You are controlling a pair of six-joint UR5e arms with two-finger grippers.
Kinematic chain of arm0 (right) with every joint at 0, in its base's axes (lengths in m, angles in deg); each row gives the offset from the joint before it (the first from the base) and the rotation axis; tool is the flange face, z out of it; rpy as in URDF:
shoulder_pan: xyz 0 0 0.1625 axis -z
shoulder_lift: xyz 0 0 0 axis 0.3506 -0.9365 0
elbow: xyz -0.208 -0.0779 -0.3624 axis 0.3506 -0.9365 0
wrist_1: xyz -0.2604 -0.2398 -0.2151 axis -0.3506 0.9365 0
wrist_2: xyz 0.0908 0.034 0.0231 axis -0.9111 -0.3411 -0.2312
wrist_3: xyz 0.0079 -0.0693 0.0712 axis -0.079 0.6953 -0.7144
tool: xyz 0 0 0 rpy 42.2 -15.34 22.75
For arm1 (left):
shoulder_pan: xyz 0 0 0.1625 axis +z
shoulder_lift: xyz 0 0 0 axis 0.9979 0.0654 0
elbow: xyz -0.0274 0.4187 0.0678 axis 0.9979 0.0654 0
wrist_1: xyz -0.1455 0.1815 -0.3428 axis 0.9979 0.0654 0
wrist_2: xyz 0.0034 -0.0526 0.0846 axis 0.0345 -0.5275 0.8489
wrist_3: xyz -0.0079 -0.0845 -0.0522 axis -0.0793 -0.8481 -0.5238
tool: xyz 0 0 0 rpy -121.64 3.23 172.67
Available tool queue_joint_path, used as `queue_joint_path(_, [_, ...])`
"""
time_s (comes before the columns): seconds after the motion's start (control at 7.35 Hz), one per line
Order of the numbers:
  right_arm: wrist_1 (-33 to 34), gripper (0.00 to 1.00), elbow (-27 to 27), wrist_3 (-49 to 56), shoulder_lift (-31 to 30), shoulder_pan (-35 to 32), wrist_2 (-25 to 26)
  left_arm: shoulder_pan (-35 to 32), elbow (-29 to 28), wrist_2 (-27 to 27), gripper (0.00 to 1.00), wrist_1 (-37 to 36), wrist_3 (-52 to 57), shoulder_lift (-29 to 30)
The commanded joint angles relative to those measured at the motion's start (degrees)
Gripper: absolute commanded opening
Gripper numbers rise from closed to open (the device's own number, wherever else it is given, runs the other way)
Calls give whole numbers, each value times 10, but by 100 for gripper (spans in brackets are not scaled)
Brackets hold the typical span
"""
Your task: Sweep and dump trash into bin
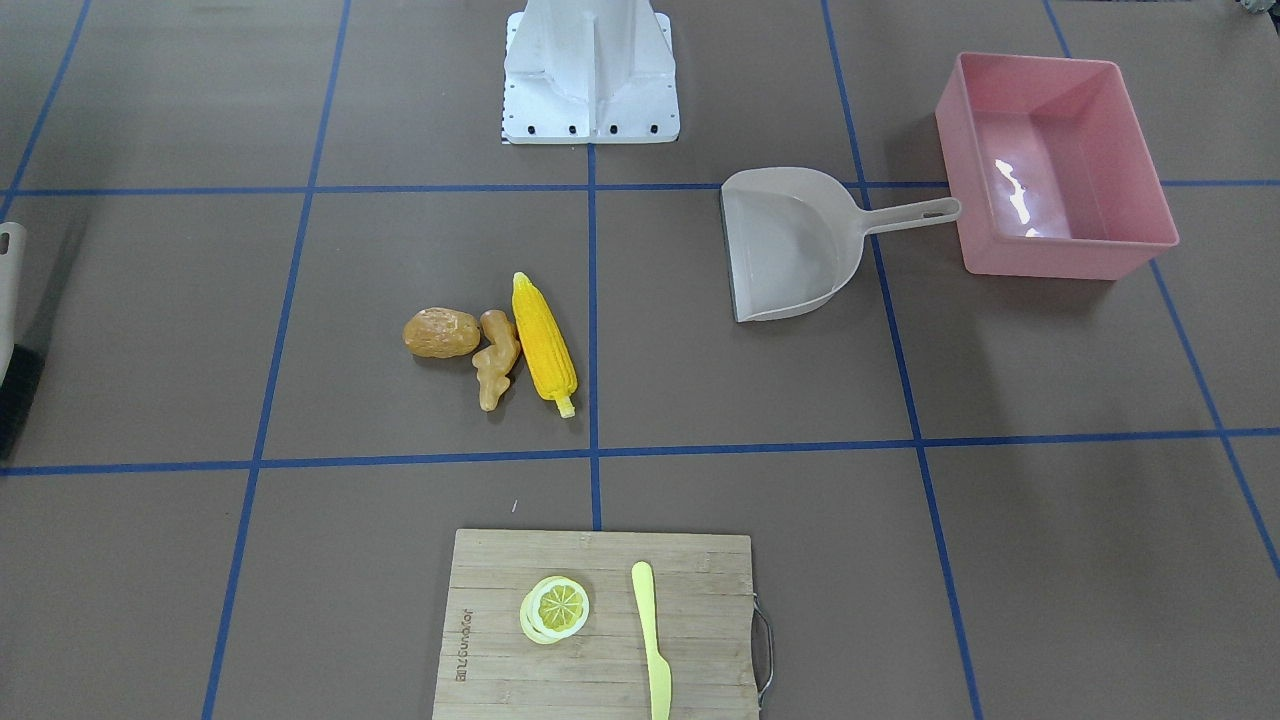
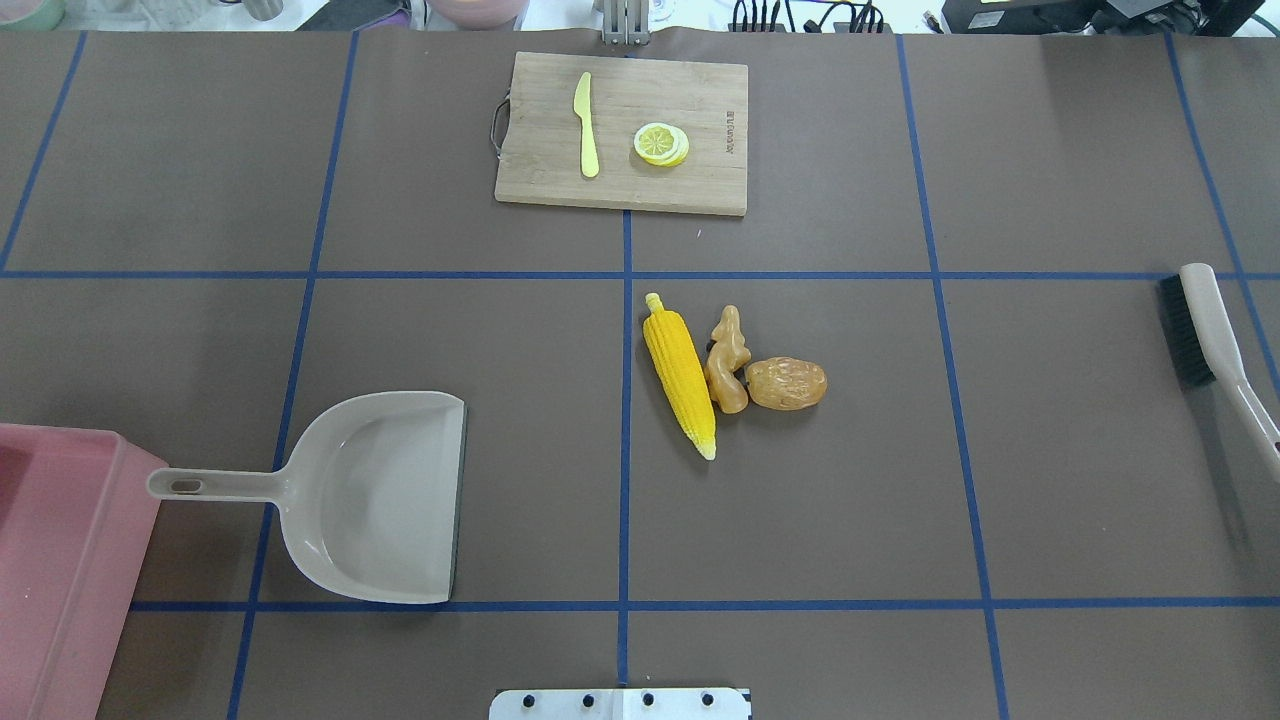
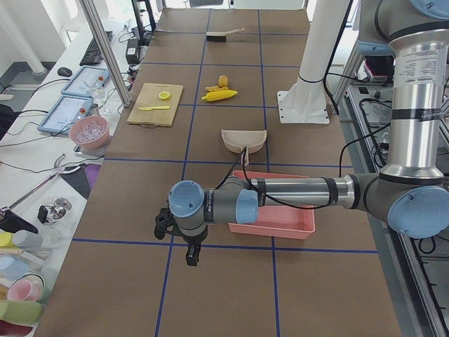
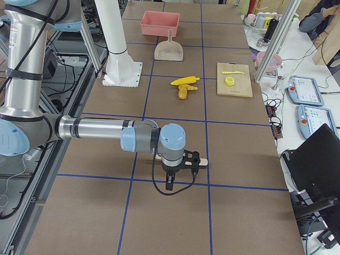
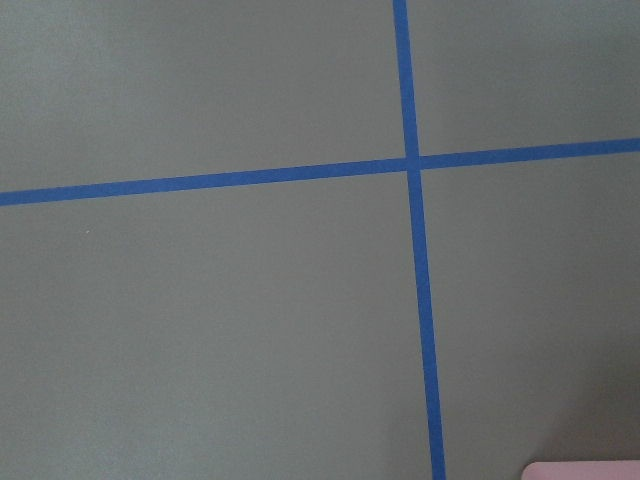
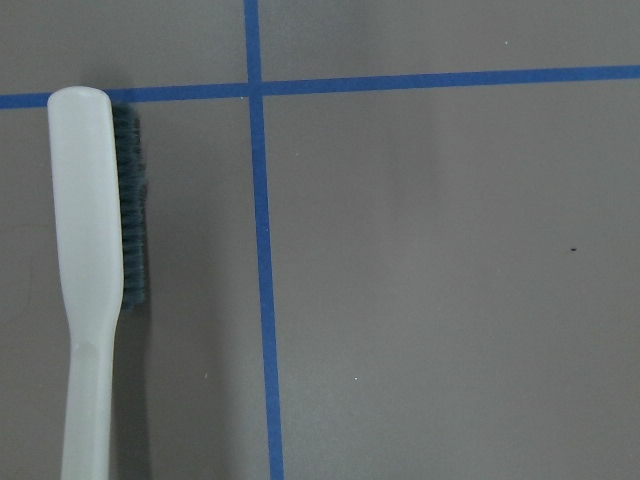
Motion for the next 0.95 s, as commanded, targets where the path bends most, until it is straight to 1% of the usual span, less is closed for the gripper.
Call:
queue_joint_path(0.0, [-3, 100, -1, 8, -3, 0, -2, 0, 0, 0, 99, 0, -1, 0])
queue_joint_path(0.82, [-4, 100, -16, 5, -7, 0, -9, 0, 0, 0, 99, -1, -2, 0])
